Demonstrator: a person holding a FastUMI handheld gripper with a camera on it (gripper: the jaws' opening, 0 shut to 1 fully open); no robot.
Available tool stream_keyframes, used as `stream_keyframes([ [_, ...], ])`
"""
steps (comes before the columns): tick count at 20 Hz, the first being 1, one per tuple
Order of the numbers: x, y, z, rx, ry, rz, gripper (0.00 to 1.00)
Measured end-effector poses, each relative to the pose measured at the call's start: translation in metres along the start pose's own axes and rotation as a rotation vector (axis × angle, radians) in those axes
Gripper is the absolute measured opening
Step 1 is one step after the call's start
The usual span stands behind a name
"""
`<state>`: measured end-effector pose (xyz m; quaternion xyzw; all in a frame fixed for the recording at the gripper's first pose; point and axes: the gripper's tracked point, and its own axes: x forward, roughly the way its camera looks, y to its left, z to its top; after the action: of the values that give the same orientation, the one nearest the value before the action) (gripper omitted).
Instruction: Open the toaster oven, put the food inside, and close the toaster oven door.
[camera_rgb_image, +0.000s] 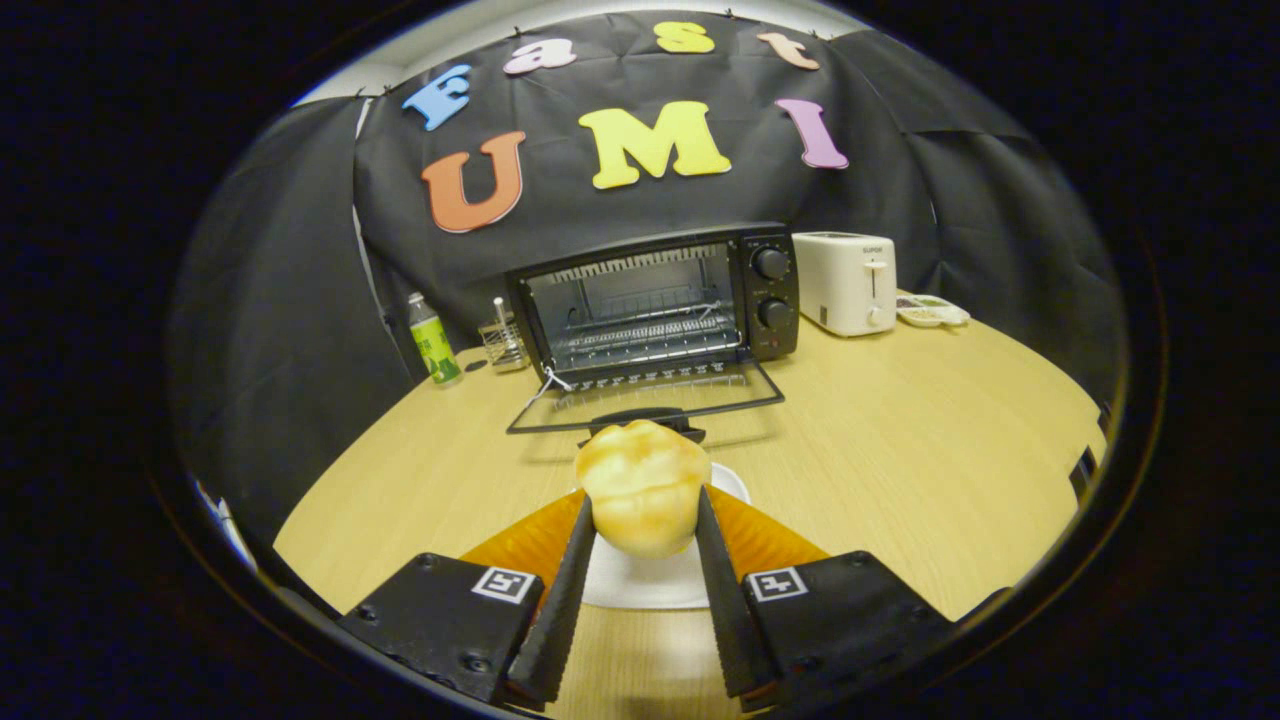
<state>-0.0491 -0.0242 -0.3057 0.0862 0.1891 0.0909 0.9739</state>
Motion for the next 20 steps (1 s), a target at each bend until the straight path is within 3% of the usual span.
stream_keyframes([
  [7,0.016,0.021,0.046,0.176,-0.079,0.097,0.61],
  [11,0.038,0.019,0.085,0.212,-0.177,0.119,0.61],
  [14,0.066,0.027,0.096,0.235,-0.169,0.164,0.61],
  [20,0.143,0.017,0.116,0.309,-0.208,0.125,0.61],
])
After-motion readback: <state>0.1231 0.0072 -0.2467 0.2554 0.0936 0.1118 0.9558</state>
